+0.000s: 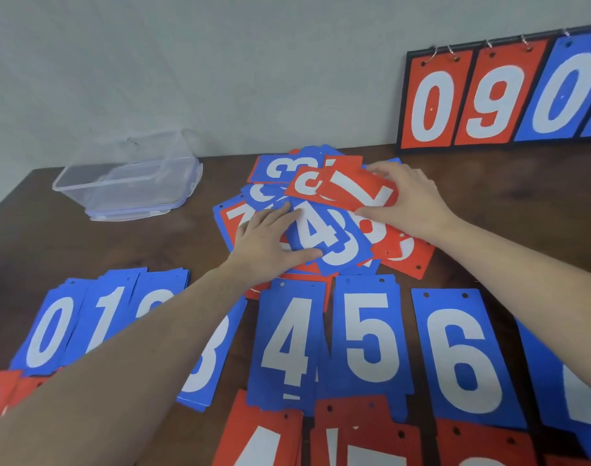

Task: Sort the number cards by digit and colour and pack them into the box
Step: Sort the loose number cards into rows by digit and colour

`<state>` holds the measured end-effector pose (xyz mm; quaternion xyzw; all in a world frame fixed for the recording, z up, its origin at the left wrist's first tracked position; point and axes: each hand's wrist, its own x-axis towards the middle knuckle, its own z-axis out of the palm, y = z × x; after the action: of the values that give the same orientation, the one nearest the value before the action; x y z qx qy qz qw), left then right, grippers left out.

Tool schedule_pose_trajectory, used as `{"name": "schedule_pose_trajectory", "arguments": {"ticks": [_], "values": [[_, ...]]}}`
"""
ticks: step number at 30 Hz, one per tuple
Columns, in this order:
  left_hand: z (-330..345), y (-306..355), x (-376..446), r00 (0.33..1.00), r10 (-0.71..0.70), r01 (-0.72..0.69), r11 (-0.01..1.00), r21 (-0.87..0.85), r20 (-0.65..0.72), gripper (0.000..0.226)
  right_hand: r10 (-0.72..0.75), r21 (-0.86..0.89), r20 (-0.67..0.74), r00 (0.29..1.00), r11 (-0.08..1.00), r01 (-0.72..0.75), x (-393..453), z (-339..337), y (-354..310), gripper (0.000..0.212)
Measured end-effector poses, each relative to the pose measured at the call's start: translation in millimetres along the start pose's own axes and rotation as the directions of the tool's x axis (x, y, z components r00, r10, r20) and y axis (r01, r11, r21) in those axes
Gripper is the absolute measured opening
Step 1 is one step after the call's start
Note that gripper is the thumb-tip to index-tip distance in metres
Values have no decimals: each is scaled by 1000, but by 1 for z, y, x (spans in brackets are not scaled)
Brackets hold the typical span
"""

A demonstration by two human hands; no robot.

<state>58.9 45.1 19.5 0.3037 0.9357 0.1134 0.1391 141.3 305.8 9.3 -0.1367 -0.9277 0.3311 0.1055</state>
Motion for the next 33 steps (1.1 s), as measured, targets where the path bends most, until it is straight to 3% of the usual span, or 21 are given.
{"name": "schedule_pose_trajectory", "arguments": {"ticks": [4,9,13,18,20,23,28,33], "values": [[0,2,-1,1000,9,-9,1000,1,-28,91,5,95,-34,999,995,-2,-3,-1,1,72],[-6,3,-4,998,42,-40,999,25,-53,85,-37,-68,23,999,997,39,0,4,2,77],[-8,2,-5,997,40,-40,999,9,-64,79,9,-69,0,1000,998,-9,-1,4,1,81],[-16,1,-6,971,20,-25,999,-21,-238,56,-15,102,-40,999,995,19,-6,-1,2,60],[-19,3,-9,954,-21,-16,993,-120,-300,50,5,230,-76,997,973,13,-8,-5,3,59],[-21,6,-13,961,-59,-30,950,-311,-272,45,89,371,-105,990,927,-44,-9,-10,3,53],[-13,3,-25,953,-42,-101,887,-450,-299,46,200,514,-119,973,850,-112,-7,-10,5,15],[-15,4,-40,962,-90,-82,803,-591,-257,53,188,610,-241,952,793,-3,-11,-12,3,11]]}}
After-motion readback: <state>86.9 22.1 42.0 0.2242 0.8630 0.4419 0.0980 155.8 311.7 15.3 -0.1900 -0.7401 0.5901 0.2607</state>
